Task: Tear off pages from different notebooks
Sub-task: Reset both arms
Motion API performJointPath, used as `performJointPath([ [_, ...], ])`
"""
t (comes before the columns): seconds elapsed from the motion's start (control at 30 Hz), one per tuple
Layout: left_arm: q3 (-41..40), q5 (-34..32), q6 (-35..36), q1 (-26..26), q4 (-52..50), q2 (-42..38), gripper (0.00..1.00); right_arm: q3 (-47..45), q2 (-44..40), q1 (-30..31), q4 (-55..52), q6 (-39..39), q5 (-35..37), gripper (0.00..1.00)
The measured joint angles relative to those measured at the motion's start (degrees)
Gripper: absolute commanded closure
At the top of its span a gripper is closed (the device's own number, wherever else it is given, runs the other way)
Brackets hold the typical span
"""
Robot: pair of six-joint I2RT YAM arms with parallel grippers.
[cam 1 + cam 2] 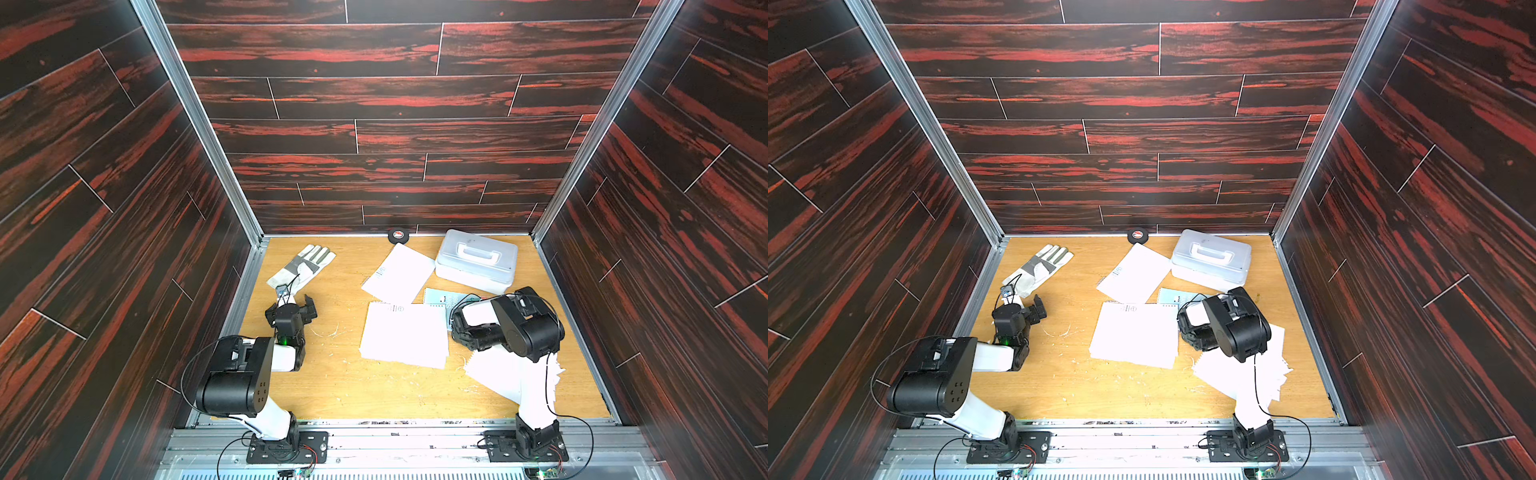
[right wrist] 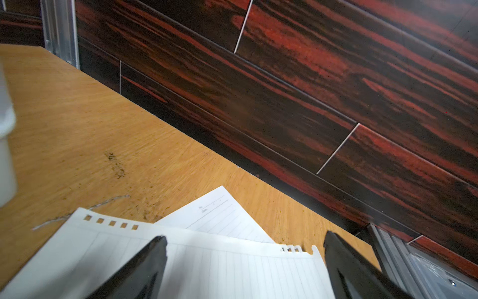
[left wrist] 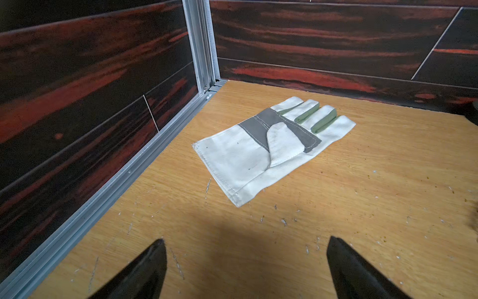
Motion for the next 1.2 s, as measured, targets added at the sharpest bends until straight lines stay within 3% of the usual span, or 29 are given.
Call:
performJointPath([
  [1.2, 0.0, 0.0, 0.2, 0.0, 0.1, 0.0, 0.00, 1.0, 0.0, -0.6, 0.0, 0.0, 0.1, 0.02],
])
